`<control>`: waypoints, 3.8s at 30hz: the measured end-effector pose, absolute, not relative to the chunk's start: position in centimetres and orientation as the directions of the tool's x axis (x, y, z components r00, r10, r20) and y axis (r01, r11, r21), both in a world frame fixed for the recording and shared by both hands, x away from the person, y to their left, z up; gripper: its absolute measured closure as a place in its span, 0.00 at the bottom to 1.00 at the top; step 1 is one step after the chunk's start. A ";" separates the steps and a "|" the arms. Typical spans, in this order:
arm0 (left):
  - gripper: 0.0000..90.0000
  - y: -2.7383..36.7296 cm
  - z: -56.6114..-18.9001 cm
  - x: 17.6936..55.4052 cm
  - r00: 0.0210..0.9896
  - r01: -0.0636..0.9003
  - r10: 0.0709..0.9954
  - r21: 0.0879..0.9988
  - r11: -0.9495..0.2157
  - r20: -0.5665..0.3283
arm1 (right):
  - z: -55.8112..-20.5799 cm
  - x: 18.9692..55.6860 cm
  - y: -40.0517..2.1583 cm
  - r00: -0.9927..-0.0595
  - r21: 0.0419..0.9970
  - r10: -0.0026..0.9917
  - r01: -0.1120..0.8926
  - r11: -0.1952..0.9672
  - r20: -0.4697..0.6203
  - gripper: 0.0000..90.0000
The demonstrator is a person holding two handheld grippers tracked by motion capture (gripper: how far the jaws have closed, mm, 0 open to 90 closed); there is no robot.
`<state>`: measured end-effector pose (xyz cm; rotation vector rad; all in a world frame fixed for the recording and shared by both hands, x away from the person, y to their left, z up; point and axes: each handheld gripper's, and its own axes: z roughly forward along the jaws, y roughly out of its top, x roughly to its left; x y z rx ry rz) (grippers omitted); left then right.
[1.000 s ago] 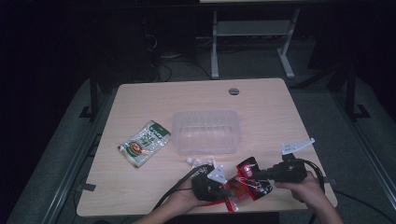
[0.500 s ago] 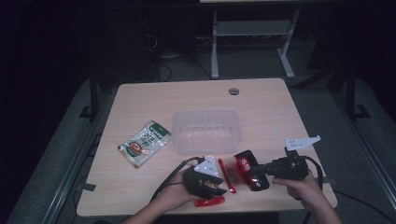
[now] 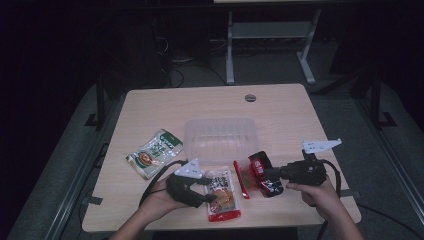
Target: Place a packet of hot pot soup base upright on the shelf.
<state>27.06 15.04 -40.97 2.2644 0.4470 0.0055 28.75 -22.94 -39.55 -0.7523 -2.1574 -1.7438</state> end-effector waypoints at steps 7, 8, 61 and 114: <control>0.43 18.6 -41.5 26.7 0.911 0.368 0.388 0.707 -0.605 -0.142 | -38.7 29.2 -22.6 -0.841 0.841 0.228 0.525 0.130 0.490 1.00; 0.43 19.2 -41.6 26.7 0.905 0.378 0.399 0.703 -0.602 -0.144 | -38.5 29.2 -22.6 -0.842 0.842 0.231 0.523 0.129 0.487 1.00; 0.31 27.8 -43.4 24.3 0.786 0.504 0.609 0.680 -0.533 -0.105 | -34.6 37.8 -14.3 -0.869 0.888 0.278 0.450 0.093 0.410 1.00; 0.31 27.5 -43.7 24.3 0.796 0.507 0.594 0.664 -0.550 -0.117 | -36.0 39.8 -7.1 -0.854 0.866 0.373 0.457 0.206 0.362 0.98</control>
